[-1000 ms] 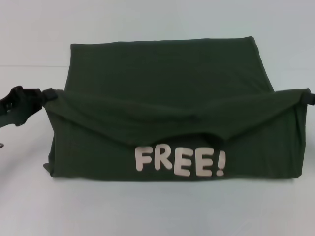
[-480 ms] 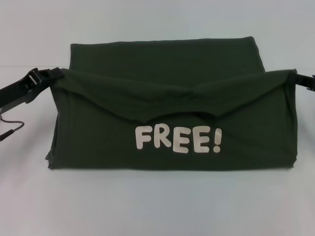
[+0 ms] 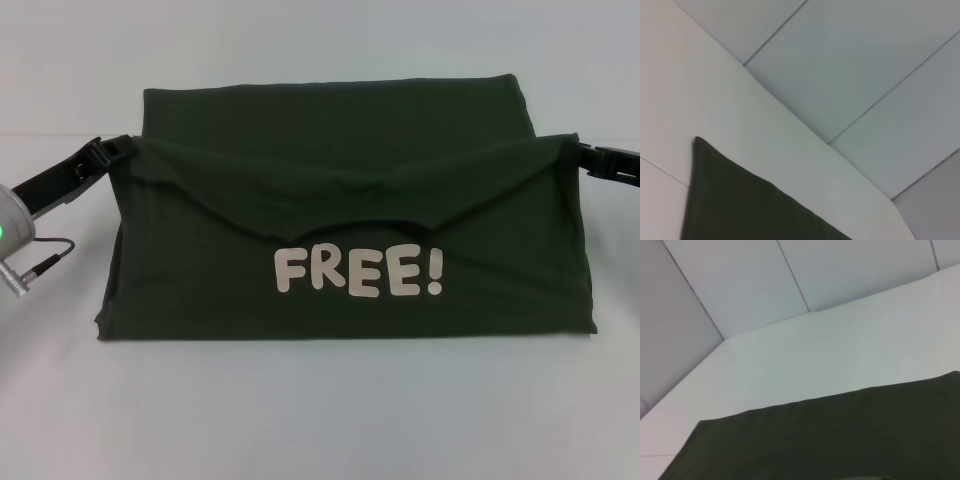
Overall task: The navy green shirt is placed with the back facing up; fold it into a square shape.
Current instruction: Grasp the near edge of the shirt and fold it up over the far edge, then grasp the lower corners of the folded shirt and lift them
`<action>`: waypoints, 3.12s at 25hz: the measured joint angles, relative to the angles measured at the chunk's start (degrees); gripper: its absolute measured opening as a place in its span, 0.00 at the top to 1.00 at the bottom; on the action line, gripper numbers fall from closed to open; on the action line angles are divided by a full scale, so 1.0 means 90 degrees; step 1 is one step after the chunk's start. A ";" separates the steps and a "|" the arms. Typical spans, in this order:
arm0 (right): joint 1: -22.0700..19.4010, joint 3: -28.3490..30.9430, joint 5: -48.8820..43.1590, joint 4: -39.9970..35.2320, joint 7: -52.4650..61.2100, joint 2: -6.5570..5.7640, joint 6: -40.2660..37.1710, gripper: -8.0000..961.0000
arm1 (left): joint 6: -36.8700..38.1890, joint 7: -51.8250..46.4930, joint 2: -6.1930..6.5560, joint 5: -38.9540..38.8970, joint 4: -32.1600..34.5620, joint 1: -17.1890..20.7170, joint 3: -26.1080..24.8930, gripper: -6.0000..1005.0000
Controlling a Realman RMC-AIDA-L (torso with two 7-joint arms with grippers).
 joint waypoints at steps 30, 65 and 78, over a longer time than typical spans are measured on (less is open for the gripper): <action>0.0275 -0.0196 0.0513 0.0662 -0.0360 0.0205 0.1674 0.89 | -0.1536 0.0388 -0.0250 -0.0019 -0.0165 -0.0405 0.0326 0.92; -0.1068 -0.0469 0.1434 0.0663 -0.0614 -0.0144 -0.1504 0.01 | 0.2069 -0.0876 0.0017 0.1203 0.1148 0.1024 0.0533 0.17; -0.1081 -0.0606 0.1432 0.0710 -0.0614 -0.0122 -0.1458 0.01 | 0.1092 -0.1042 0.0096 0.2158 0.1037 0.0893 0.0639 0.14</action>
